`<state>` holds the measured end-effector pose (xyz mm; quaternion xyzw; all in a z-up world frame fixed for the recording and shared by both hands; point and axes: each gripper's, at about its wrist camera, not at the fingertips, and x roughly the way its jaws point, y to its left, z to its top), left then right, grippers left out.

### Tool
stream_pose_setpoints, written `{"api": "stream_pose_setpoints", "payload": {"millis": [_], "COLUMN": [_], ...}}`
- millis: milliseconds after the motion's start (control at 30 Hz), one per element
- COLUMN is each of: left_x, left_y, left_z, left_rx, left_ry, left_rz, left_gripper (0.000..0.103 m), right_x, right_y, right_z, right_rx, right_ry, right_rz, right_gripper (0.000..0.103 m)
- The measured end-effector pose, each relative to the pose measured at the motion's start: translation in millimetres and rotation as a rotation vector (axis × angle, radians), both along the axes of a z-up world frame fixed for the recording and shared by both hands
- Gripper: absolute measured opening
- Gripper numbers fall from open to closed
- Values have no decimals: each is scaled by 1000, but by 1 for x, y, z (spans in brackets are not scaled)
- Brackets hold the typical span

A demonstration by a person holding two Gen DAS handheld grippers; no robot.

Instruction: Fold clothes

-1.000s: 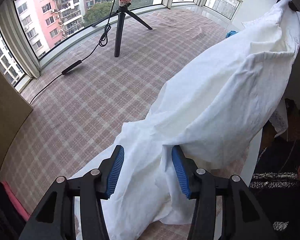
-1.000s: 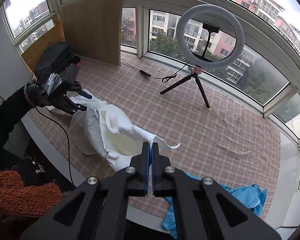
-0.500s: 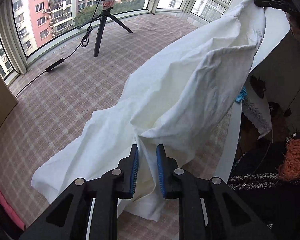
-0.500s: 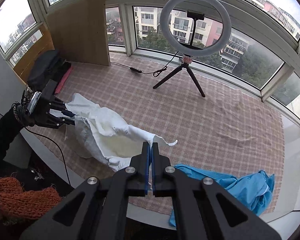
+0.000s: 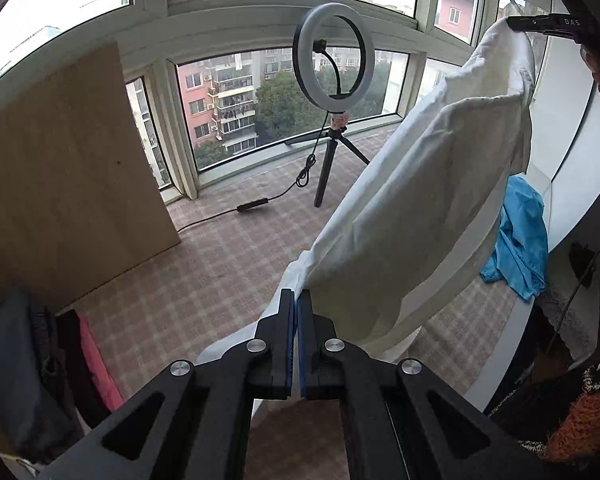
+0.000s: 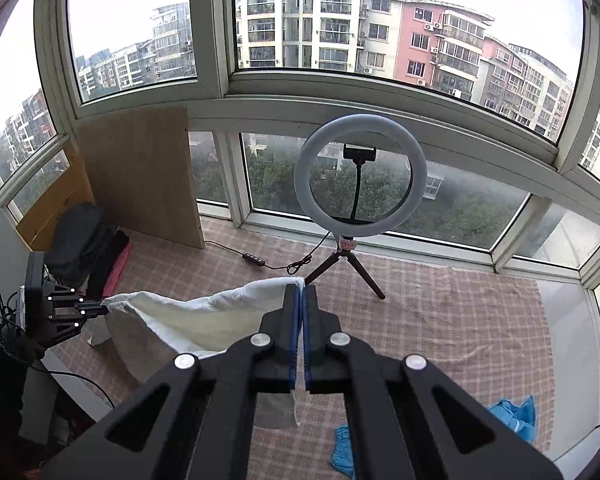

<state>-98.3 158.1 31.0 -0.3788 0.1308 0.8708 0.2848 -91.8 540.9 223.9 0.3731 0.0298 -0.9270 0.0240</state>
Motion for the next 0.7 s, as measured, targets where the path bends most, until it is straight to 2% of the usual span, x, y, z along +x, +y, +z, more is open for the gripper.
{"api": "stream_pose_setpoints", "payload": {"millis": [167, 233, 300, 333, 367, 400, 433, 467, 533, 567, 633, 667, 700], "left_x": [13, 26, 25, 27, 30, 37, 45, 48, 41, 45, 56, 59, 58], "left_y": [-38, -46, -45, -46, -49, -54, -59, -61, -51, -47, -51, -57, -60], "left_z": [114, 135, 135, 138, 141, 145, 150, 148, 121, 115, 125, 130, 128], "left_rx": [-3, 12, -88, -111, -116, -86, -55, -57, -200, -263, -206, -146, -140], "left_ry": [258, 307, 284, 279, 281, 299, 316, 307, 209, 226, 255, 280, 275], "left_rz": [94, 60, 68, 69, 63, 44, 25, 7, -20, -26, -43, -39, -33], "left_gripper": [1, 1, 1, 1, 1, 1, 1, 1, 1, 1, 1, 1, 1], "right_x": [14, 25, 16, 14, 19, 27, 41, 49, 50, 51, 53, 57, 59], "right_y": [-35, -48, -63, -70, -74, -77, -79, -83, -98, -105, -118, -122, -126], "right_z": [111, 140, 142, 145, 152, 161, 173, 179, 175, 173, 170, 172, 172], "right_rx": [-28, -24, 28, 40, 23, 8, 6, 11, 20, 24, 30, 25, 21], "right_ry": [242, 327, 267, 248, 255, 279, 344, 383, 349, 332, 314, 350, 369], "right_rz": [-2, -14, -25, -26, -18, -12, -11, -14, 1, 9, 17, 0, -11], "right_gripper": [1, 2, 1, 1, 1, 1, 1, 1, 1, 1, 1, 1, 1]}}
